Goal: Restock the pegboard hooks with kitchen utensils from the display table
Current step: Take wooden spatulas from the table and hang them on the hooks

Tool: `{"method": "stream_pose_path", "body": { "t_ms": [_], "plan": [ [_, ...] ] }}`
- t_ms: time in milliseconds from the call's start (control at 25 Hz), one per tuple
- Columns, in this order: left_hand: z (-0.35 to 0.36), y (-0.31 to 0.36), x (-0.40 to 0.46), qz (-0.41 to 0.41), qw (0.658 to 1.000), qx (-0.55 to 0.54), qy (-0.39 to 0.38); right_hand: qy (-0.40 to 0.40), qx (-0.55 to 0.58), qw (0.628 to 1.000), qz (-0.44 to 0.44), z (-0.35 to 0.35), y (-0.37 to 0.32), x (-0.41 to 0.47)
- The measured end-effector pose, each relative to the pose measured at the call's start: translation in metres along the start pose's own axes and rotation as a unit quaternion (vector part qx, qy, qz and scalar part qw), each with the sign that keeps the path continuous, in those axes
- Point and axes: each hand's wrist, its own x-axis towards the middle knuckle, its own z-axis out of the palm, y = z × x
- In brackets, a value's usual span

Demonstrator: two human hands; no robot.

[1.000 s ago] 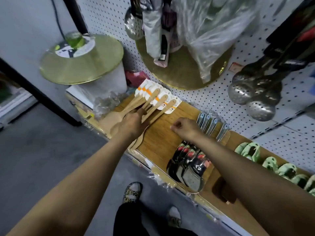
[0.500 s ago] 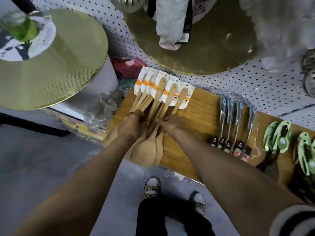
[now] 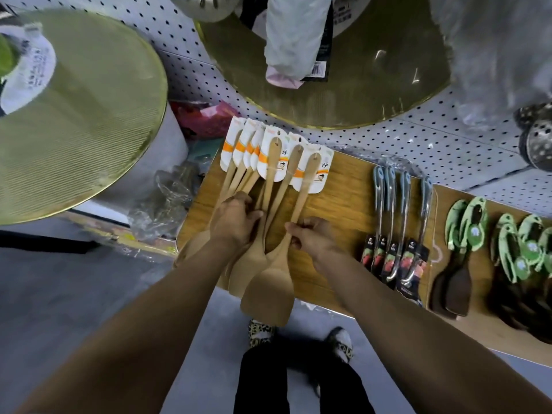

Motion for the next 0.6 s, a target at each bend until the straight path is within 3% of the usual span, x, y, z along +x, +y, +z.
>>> {"method": "stream_pose_path", "body": {
  "t_ms": [360, 600],
  "plan": [
    [0.021, 0.039, 0.005, -0.059, 0.988, 0.140, 0.011, 0.012, 0.025, 1.000, 0.002, -0.031, 0.007, -0.012],
    [0.013, 0.049, -0.001, -0.132, 0.991, 0.037, 0.002, 0.016, 0.044, 0.999, -0.008, -0.059, 0.015, -0.031]
  ]
}}
